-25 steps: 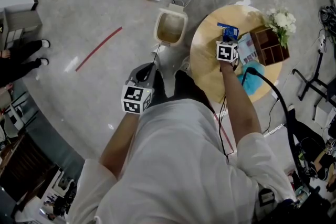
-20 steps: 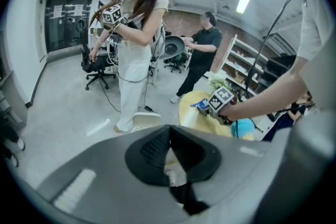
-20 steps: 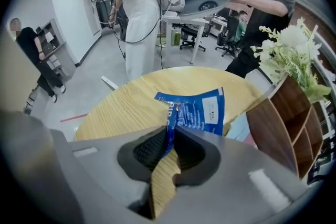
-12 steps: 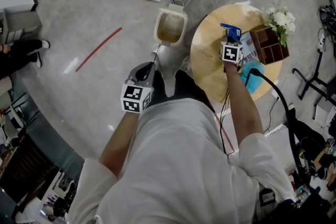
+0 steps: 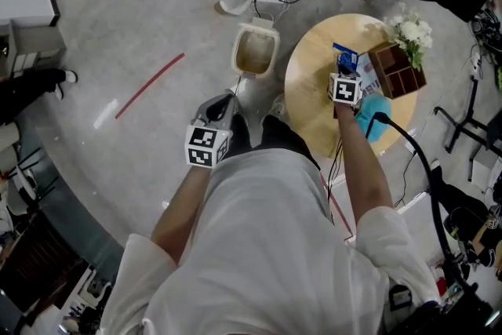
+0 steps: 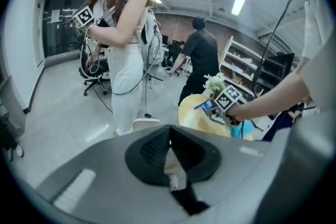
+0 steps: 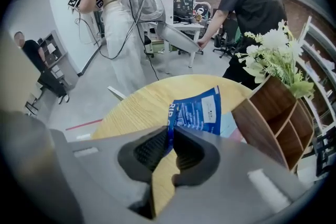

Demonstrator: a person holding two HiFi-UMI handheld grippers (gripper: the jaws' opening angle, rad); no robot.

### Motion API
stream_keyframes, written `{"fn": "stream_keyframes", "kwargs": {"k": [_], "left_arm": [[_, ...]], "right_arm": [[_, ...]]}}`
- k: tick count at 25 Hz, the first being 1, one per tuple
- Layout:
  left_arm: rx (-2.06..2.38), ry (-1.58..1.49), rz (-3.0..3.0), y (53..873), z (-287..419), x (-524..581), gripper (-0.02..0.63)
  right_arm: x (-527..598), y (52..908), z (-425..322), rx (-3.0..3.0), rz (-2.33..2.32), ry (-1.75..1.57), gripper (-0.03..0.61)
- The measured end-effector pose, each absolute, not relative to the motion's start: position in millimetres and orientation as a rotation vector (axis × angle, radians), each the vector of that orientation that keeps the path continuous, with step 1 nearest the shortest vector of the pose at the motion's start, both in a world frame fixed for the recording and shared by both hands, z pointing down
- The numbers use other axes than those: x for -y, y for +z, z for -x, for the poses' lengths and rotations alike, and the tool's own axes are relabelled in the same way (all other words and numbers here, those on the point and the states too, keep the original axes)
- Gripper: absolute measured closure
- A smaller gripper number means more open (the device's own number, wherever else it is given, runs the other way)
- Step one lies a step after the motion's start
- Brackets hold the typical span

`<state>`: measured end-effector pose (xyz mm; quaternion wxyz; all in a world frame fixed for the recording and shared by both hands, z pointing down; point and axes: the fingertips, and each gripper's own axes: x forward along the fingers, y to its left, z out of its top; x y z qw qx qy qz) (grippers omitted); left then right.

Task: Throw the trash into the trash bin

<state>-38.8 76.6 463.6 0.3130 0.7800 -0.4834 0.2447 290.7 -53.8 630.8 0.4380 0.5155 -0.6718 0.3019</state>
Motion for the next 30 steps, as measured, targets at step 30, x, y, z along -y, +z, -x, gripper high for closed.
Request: {"fn": "stream_keyframes", "kwargs": {"k": [30], "left_arm": [[1.326,0.574,-2.06,452,97,-99,0.611]], "right_arm": [[4,593,-188,1.783,-1.17,0.737,0.545]]}}
